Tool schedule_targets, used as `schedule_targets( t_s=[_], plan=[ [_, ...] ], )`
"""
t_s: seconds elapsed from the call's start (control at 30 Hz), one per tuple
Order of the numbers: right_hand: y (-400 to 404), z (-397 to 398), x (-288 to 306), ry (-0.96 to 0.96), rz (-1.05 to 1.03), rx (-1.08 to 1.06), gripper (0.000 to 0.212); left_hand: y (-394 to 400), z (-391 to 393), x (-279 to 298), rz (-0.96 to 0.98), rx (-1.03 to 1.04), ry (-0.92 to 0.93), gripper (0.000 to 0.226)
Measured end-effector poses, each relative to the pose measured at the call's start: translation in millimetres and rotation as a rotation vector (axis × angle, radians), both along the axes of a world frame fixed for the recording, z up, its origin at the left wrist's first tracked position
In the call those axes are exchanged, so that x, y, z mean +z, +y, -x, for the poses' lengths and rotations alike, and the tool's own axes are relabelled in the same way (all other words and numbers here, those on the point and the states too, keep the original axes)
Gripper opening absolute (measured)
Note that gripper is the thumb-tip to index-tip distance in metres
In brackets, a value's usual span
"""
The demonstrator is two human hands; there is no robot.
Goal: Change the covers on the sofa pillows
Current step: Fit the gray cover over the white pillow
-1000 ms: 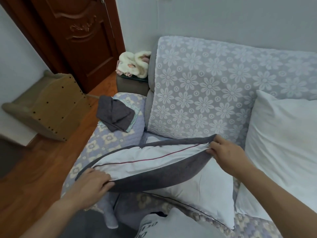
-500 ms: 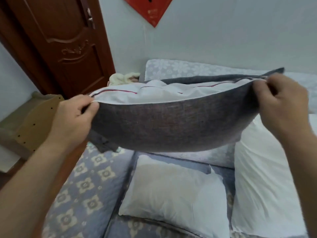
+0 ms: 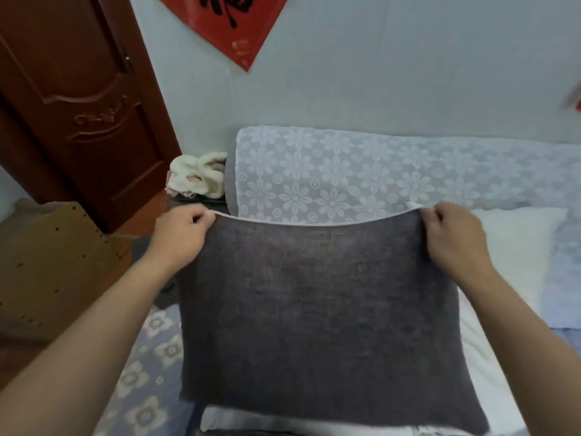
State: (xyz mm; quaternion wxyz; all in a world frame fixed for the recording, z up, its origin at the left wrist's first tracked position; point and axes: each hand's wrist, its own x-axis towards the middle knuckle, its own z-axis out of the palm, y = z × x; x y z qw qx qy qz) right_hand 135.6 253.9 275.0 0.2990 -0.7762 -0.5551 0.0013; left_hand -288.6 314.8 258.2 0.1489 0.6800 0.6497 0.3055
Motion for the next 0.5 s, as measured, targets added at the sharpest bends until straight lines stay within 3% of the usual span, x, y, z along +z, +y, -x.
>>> schedule_targets(
  t_s=[0.1, 0.27, 0.33, 0.4, 0.5],
  plan=[
    [-2, -4, -21, 0.042, 0.110, 0.025, 0.041, 2, -15, -19, 0.134, -0.038, -0.078, 0.031],
    [-27, -28, -11, 0.099, 0.148, 0.070, 0.045, 1, -14, -2, 0.147, -0.107, -0.282, 0.031],
    [-54, -41, -28, 0.056, 0.221, 0.120, 0.048, -10, -8, -10, 0.270, -0.254, -0.149, 0.034],
    [-86, -52, -70, 0.075, 0.298, 0.111, 0.040, -30, -5, -45, 0.396, -0.358, 0.105, 0.038],
    [-121, -57, -141, -0.059, 0.379, 0.029, 0.023, -68, -9, -113, 0.475, -0.348, 0.256, 0.034]
  ],
)
